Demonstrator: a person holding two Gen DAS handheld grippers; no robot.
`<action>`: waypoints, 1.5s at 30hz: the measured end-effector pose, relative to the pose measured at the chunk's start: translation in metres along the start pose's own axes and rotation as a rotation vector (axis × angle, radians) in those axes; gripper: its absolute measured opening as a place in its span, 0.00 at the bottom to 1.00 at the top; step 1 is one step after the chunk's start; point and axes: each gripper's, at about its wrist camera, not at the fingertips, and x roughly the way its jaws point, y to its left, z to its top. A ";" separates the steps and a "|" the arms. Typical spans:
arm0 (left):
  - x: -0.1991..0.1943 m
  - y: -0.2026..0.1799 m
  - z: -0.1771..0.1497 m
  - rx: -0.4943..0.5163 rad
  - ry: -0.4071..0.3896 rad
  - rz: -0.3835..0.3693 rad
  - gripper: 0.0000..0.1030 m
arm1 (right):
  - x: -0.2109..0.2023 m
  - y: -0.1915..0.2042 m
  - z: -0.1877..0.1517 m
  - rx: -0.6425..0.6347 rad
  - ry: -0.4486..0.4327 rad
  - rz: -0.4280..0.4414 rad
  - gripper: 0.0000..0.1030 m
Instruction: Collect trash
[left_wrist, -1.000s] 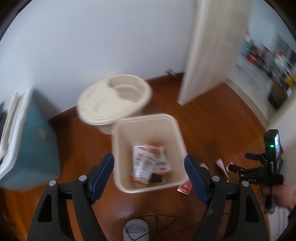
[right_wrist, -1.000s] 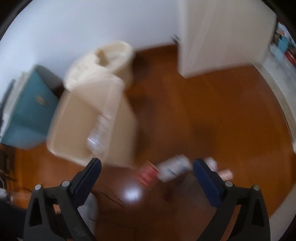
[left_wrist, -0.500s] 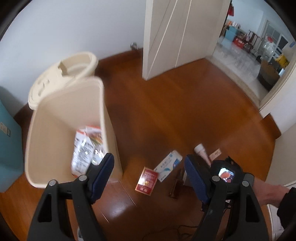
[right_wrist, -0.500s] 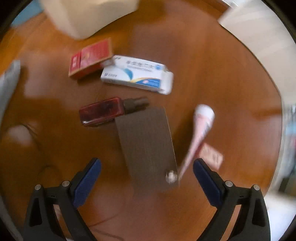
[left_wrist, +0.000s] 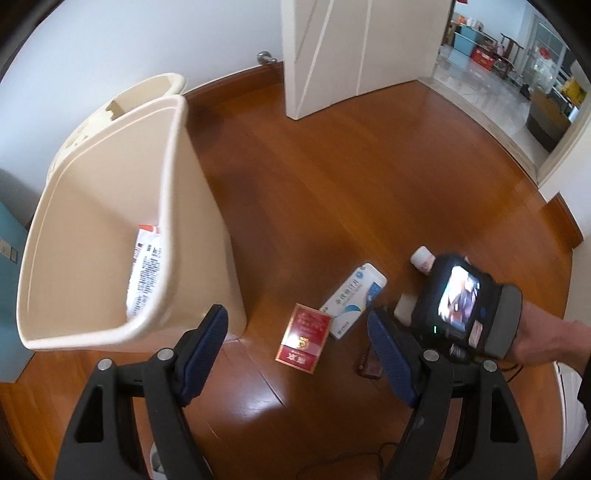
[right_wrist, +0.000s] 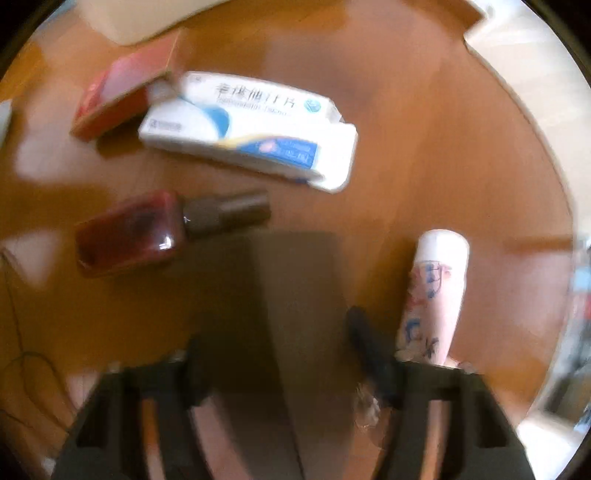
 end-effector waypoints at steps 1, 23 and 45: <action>0.001 -0.004 -0.002 0.008 0.005 -0.007 0.76 | 0.000 -0.003 0.000 0.003 -0.008 0.000 0.44; 0.163 -0.109 -0.062 0.283 0.255 -0.102 0.76 | -0.113 -0.067 -0.182 0.680 -0.397 0.287 0.35; 0.082 -0.101 -0.028 0.240 0.128 -0.096 0.29 | -0.172 -0.054 -0.174 0.719 -0.431 0.206 0.35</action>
